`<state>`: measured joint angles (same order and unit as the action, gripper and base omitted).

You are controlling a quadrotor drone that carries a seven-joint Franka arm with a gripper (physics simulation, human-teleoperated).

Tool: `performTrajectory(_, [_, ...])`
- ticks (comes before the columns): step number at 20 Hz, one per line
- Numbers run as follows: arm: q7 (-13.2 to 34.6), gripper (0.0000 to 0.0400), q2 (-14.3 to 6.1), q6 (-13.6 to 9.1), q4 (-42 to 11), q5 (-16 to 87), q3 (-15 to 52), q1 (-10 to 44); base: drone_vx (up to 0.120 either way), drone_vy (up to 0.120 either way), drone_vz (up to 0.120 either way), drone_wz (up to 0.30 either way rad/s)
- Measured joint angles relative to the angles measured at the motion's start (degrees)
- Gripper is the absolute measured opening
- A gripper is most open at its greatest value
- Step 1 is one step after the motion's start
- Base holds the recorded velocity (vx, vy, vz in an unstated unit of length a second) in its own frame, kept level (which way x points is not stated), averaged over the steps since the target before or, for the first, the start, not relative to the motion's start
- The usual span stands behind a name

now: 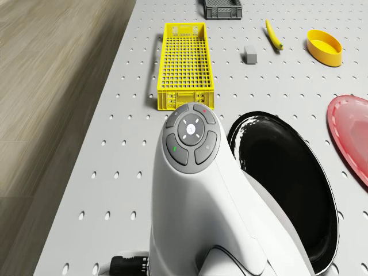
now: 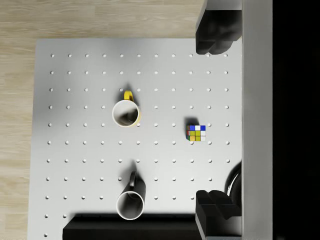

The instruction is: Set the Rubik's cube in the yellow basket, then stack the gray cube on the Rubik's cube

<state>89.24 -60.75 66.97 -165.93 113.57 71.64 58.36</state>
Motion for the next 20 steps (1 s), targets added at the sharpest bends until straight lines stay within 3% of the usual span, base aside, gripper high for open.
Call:
performTrajectory(4, [0.88, 0.0400, -1.37, 0.67, 0.03, -0.37, 0.72, 1.13, 0.010, 0.000, -0.120, 0.000])
performTrajectory(9, [1.66, 0.0400, -2.97, 1.80, 0.12, -1.06, 1.41, 2.06, 0.120, 0.000, -0.120, 0.000])
performTrajectory(14, [2.27, 0.0400, -4.49, 3.06, 0.23, -1.82, 1.98, 2.74, 0.120, -0.112, -0.120, 0.000])
performTrajectory(20, [2.88, 0.0400, -6.22, 4.60, 0.35, -2.73, 2.57, 3.39, 0.000, 0.000, -0.120, 0.000])
